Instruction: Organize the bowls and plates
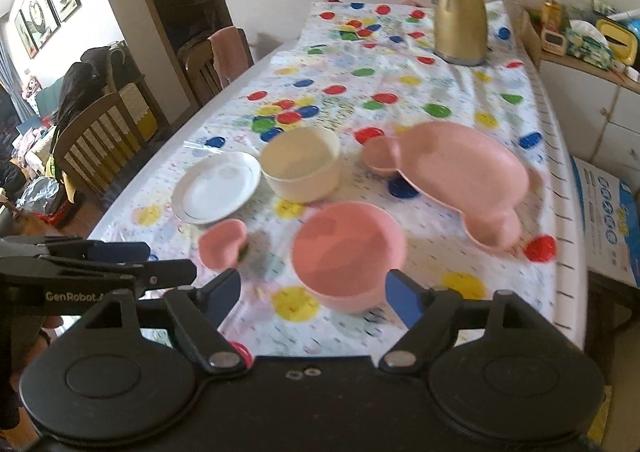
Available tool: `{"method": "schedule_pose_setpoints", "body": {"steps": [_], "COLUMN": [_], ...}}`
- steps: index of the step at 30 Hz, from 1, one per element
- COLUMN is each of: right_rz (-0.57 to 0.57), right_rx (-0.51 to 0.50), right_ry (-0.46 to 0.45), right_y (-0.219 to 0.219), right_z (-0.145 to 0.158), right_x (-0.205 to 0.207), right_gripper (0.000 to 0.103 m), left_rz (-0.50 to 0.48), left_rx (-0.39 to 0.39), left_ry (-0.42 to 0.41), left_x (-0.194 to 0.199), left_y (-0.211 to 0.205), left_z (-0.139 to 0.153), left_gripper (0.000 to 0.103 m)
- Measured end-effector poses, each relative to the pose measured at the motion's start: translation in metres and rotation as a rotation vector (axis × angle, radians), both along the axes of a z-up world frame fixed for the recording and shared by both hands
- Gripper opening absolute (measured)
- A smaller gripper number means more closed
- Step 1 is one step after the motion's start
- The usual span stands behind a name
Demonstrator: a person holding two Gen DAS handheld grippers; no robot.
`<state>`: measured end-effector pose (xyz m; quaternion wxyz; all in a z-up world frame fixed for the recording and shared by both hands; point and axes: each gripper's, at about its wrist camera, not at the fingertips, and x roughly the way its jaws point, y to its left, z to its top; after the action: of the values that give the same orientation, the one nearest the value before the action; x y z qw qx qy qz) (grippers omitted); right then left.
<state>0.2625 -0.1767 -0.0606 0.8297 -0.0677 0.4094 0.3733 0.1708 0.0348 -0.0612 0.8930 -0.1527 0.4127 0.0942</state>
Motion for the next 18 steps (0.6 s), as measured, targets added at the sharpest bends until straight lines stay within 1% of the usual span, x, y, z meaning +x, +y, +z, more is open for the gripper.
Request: {"method": "schedule_pose_setpoints", "body": {"steps": [2,4,5,6,12,18], "right_rz": [-0.005,-0.017,-0.023,-0.030,-0.078,-0.129], "right_rx": [-0.003,-0.002,-0.001,0.001,0.008,-0.009], "right_ry": [-0.014,-0.026,-0.033,-0.043,-0.057,-0.052], "right_y": [0.015,0.030,0.037,0.045,0.088,0.135], "right_z": [0.002,0.005,0.006,0.007,0.009,-0.001], "right_x": [-0.003,-0.005,-0.006,-0.007,-0.007,0.001], "right_gripper": [0.084,0.091,0.096,0.098,0.100,0.100], "left_rz": [-0.006,-0.011,-0.013,-0.015,-0.042,-0.052], "left_rx": [0.013,0.015,0.019,0.025,0.047,0.045], "left_ry": [-0.007,-0.012,-0.014,-0.015,-0.014,0.005], "left_x": [0.001,0.002,0.003,0.003,0.011,0.022], "left_y": [0.014,0.030,0.036,0.044,0.086,0.132], "left_z": [0.001,0.003,0.003,0.004,0.000,-0.013], "left_gripper": [0.076,0.077,0.077,0.077,0.079,0.079]}}
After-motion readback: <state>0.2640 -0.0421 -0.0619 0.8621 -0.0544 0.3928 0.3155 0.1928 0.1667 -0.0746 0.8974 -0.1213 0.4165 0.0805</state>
